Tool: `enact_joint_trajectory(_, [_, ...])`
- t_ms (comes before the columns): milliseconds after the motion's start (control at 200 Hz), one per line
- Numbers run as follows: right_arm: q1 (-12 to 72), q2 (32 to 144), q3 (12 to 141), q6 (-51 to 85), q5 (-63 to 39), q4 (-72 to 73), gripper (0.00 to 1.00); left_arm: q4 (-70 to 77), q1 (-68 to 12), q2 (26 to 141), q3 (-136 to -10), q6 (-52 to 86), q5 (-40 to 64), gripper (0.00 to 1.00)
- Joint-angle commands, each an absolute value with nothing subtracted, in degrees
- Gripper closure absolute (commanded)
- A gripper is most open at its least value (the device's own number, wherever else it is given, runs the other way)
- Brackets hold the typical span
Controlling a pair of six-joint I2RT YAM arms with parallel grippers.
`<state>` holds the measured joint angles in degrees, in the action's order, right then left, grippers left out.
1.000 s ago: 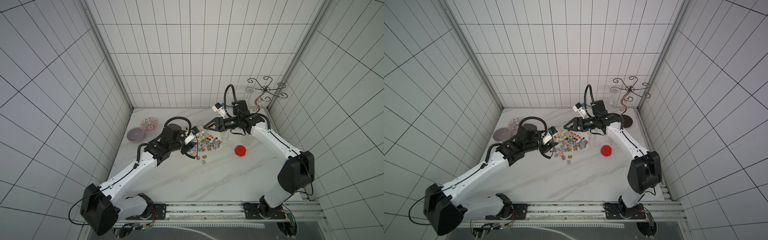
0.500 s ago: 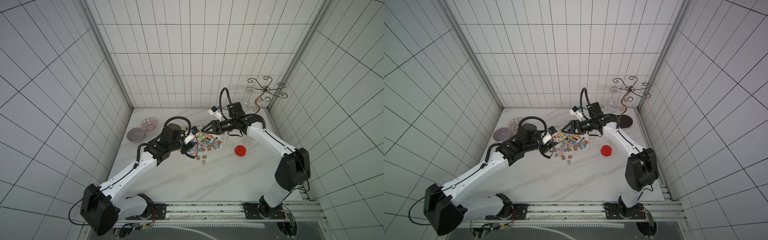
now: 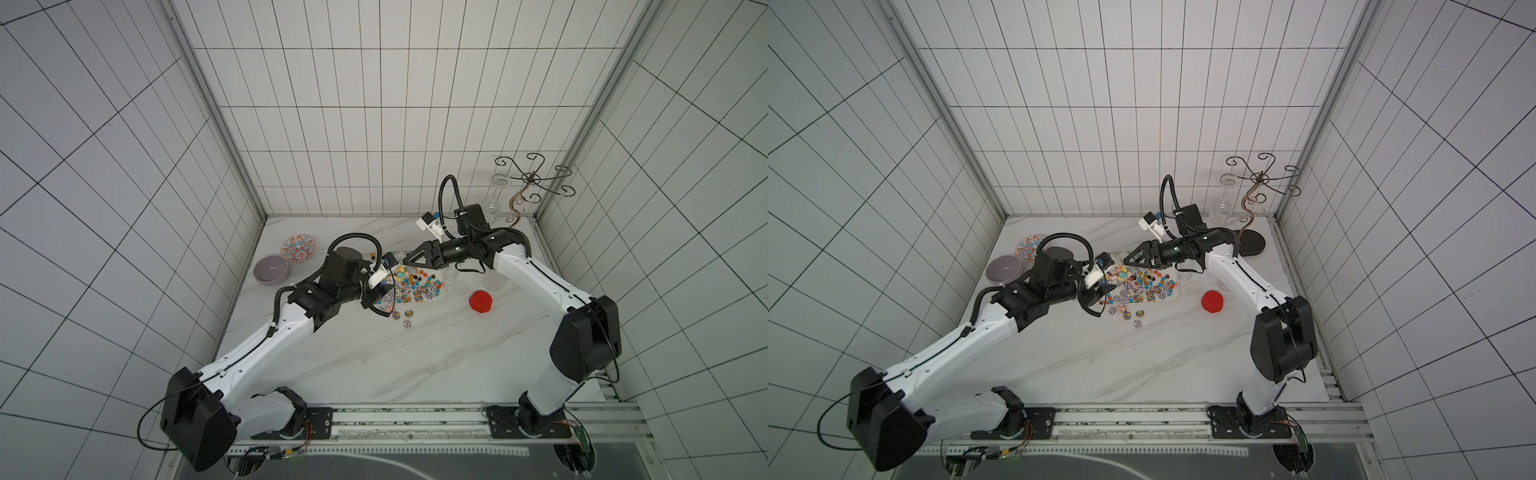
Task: Pour the candies out of the jar
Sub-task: Unscrew the lid from the jar.
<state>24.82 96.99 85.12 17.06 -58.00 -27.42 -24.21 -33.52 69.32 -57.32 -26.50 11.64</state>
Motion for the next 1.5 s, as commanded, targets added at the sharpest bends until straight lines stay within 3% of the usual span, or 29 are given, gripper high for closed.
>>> enact_joint_trajectory(0, [25.16, 96.95, 86.14, 15.47, -59.72, -27.28, 0.36, -19.51, -33.22, 68.08, -59.06, -25.88, 13.09, 0.74])
enact_joint_trajectory(510, [25.19, 94.8, 82.38, 9.05, -63.4, -24.54, 0.57, -19.11, -30.85, 68.26, -60.35, -23.0, 20.87, 0.74])
enact_joint_trajectory(1110, [24.96, 84.54, 70.21, -6.82, -73.92, -17.84, 0.63, -24.18, -20.36, 73.48, -67.22, -19.36, 53.19, 0.67])
enact_joint_trajectory(1495, [24.58, 82.15, 68.23, -10.34, -74.58, -17.9, 0.61, -24.43, -19.37, 73.52, -67.9, -19.05, 57.6, 0.67])
